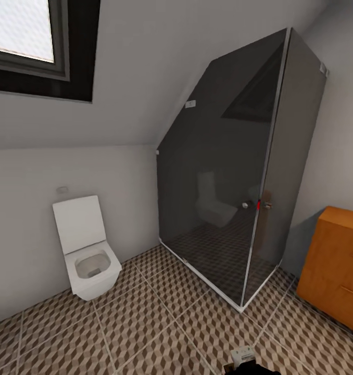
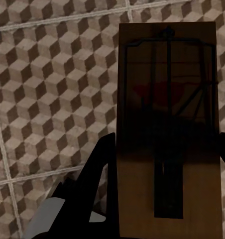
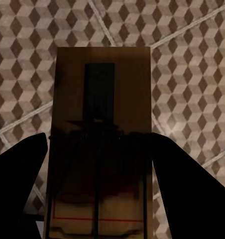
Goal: Take the four mousetraps from the cabinet in the bathroom and place them on the bathroom floor. Make sure all four end up on the same floor surface, and ensure that at least two of them are either under or directly next to the same bathroom sink.
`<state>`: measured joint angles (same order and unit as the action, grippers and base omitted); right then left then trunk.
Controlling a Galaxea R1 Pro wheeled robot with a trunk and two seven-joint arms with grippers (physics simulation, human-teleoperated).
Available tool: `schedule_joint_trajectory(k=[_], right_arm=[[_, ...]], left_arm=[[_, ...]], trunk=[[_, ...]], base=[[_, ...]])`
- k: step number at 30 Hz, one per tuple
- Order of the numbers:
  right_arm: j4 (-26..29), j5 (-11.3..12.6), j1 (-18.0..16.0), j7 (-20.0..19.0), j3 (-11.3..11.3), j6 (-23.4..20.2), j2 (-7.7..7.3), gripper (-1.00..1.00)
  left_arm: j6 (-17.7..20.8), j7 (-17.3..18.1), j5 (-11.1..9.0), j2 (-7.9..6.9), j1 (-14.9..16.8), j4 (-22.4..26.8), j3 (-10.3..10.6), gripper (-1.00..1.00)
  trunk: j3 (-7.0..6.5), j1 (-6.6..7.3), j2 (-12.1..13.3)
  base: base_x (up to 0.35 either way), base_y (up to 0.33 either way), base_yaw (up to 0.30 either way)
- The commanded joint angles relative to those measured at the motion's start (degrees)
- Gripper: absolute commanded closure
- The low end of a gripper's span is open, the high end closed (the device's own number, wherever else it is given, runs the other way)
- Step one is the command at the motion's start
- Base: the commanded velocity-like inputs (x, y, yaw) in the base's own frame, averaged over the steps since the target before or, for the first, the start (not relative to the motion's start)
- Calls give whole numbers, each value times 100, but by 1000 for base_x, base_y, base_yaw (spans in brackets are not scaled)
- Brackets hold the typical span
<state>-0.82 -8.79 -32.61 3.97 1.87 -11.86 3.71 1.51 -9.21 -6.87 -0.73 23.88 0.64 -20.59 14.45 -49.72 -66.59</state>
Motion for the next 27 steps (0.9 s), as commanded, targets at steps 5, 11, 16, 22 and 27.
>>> schedule_joint_trajectory(k=[5, 11, 16, 22, 27], right_arm=[[-7, -52, -5, -8, 15, -18, -1, 100], [-6, -64, -2, -10, 13, -18, -11, 100], [-7, -69, -1, -10, 11, -18, -18, 100], [-8, -78, -1, 3, 13, -10, -13, 100], [-7, -79, -3, 23, 15, -16, 0, 100]], left_arm=[[17, -20, -51, 2, 3, 6, 18, 100], [20, -20, -31, 2, 3, 14, 19, 100], [19, -20, -20, 2, 3, 15, 19, 100], [17, -20, -30, -5, 3, 15, 18, 100], [19, -20, -40, -12, 3, 15, 12, 100]], trunk=[[7, 0, -5], [7, 0, -5], [7, 0, -5], [7, 0, -5], [7, 0, -5]], base=[[0, 0, 4], [0, 0, 0], [0, 0, 0], [166, 0, 0], [296, 0, 0]])
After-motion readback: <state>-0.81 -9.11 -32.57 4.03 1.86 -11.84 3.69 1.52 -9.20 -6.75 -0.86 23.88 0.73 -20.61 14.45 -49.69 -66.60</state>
